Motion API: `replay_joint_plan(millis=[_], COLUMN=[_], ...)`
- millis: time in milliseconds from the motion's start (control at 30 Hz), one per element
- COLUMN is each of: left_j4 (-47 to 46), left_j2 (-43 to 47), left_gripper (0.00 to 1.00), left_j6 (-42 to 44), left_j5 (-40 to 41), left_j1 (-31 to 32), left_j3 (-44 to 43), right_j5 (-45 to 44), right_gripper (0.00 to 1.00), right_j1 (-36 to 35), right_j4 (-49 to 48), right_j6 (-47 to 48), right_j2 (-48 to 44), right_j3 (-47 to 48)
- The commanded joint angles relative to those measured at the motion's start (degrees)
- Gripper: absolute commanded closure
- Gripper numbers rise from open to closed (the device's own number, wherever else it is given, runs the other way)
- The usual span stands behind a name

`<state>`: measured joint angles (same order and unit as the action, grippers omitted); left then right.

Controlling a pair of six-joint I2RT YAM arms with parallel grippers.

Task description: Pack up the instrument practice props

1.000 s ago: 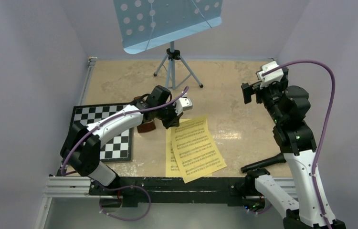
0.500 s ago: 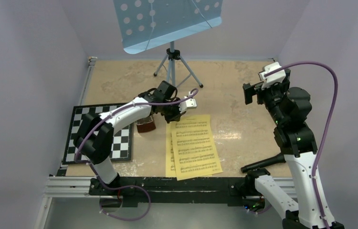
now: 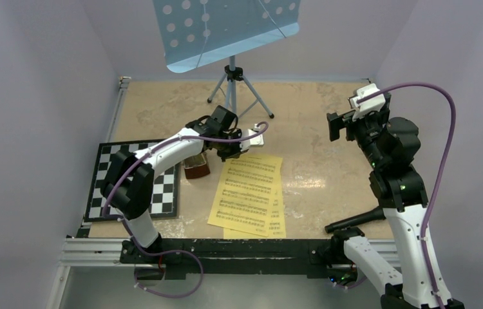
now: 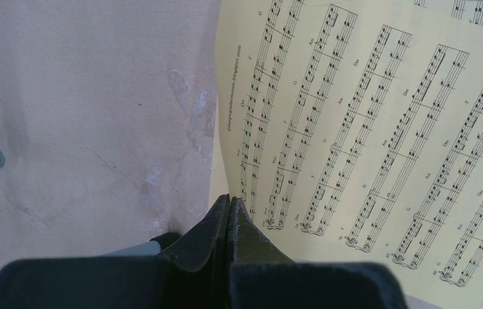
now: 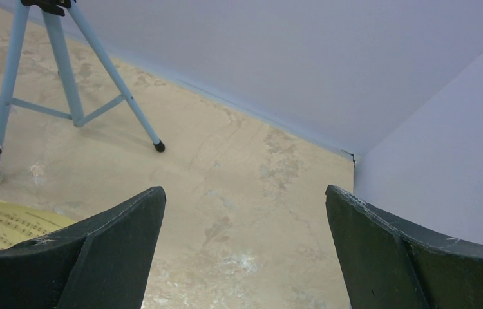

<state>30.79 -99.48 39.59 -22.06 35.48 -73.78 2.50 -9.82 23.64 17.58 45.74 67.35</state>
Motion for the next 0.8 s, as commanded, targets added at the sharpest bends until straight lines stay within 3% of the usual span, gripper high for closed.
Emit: replay_joint_plan(millis=[0, 167, 767], left_j4=[-1.0, -1.4, -5.4], left_j2=[0.2, 0.6, -1.5], left_gripper=[1.00, 1.00, 1.00], left_j6=[-5.8, -19.0, -34.0], left_j5=[0.8, 1.6, 1.4], left_j1=[-0.2, -0.2, 1.5], left_j3=[-2.1, -2.8, -3.6], right_j5=[0.2, 0.4, 1.4], right_gripper=[0.01, 0.01, 0.01], right_j1=[0.2, 0.4, 0.3], right_j4=[-0.4, -0.3, -0.2], right_j6=[-0.5, -0.5, -0.9], right_j2=[-0.4, -0.4, 0.9], right_j3=[0.3, 0.3, 1.0])
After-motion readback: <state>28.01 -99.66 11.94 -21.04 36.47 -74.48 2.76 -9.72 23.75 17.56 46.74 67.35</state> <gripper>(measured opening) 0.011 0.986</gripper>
